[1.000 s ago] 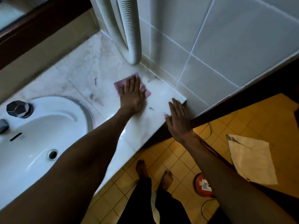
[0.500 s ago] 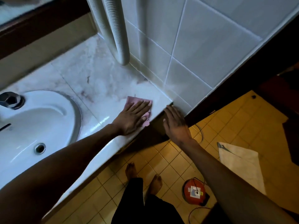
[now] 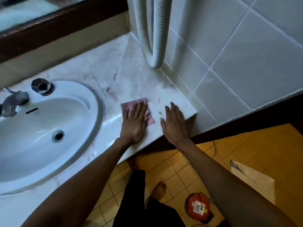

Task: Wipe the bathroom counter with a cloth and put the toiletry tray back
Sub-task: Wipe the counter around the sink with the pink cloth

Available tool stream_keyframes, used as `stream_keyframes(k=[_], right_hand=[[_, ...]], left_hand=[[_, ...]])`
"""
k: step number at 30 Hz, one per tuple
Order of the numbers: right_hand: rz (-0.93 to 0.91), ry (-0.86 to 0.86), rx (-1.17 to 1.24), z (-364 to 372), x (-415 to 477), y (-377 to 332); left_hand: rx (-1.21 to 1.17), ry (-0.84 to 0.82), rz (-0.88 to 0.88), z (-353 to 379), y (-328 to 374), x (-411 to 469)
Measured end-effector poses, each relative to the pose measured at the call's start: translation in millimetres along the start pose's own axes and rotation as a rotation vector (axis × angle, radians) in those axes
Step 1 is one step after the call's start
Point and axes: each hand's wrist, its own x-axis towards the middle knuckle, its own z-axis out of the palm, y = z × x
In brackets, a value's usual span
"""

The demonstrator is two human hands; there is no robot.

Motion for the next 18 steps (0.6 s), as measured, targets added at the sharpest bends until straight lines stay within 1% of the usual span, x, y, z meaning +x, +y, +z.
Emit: stream_keyframes(k=[2, 4, 8, 12, 14, 16, 18], right_hand=[[-0.001, -0.002, -0.009, 3.5, 15.1, -9.3], [-0.020, -0.013, -0.033, 6.5, 30.5, -18.2], [-0.099, -0.043, -0.064, 10.9, 64.2, -40.1], [-0.087, -0.061, -0.044, 16.5, 98.3, -68.8], [-0.078, -0.062, -0.047, 19.3, 115.5, -81.7], [-0.059, -0.059, -0.040, 19.7, 132.3, -92.6], [-0.040, -0.052, -0.022, 18.0, 149.7, -102.4]], left_hand=[[0.003, -0.022, 0.067, -1.5, -11.4, -3.1], [0.008, -0.029, 0.085, -7.1, -25.6, 10.3], [-0.055, -0.036, -0.078, -31.6, -70.5, 71.8], [-0.019, -0.003, -0.148, -60.0, -133.8, 127.5], [-0.019, 0.042, -0.242, -72.7, -163.3, 145.7], [-0.036, 0.075, -0.345, -80.1, -179.2, 156.1], [-0.080, 0.057, -0.380, -81.1, -180.2, 158.6]])
